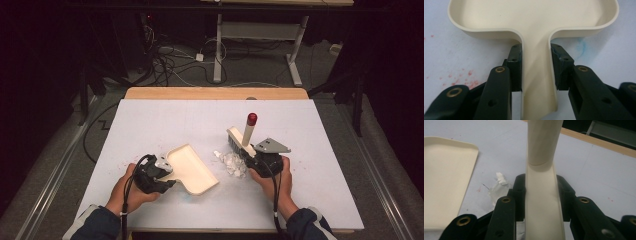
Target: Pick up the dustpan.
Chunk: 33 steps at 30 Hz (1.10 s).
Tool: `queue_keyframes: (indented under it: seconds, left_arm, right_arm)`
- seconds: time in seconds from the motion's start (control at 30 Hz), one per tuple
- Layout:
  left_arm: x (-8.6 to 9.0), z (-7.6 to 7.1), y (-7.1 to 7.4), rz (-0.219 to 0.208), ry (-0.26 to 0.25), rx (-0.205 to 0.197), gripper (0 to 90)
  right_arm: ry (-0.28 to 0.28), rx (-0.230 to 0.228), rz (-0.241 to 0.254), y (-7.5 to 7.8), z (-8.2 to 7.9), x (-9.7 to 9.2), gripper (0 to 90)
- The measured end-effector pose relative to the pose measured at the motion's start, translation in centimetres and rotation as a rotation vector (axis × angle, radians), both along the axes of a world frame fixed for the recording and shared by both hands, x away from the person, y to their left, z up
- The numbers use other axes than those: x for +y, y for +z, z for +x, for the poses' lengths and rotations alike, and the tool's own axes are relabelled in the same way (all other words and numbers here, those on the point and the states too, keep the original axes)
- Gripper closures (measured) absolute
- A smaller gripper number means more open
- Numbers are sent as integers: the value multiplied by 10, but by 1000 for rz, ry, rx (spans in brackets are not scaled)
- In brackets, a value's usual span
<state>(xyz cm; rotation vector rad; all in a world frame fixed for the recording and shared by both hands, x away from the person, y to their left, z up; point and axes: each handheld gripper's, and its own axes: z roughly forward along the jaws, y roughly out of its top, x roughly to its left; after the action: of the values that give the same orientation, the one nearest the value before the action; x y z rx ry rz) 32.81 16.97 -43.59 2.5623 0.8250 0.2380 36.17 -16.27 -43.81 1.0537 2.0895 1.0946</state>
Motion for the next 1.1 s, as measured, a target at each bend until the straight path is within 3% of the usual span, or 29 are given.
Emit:
queue_keyframes:
  seconds: [0.7, 1.1]
  left_arm:
    - [-41, 7, -1, 5, -38, 37, 637]
    - [-54, 8, -5, -10, -27, 44, 637]
  right_arm:
    - [33, -5, -25, -6, -5, 34, 677]
    - [100, -8, -11, -6, -16, 60, 677]
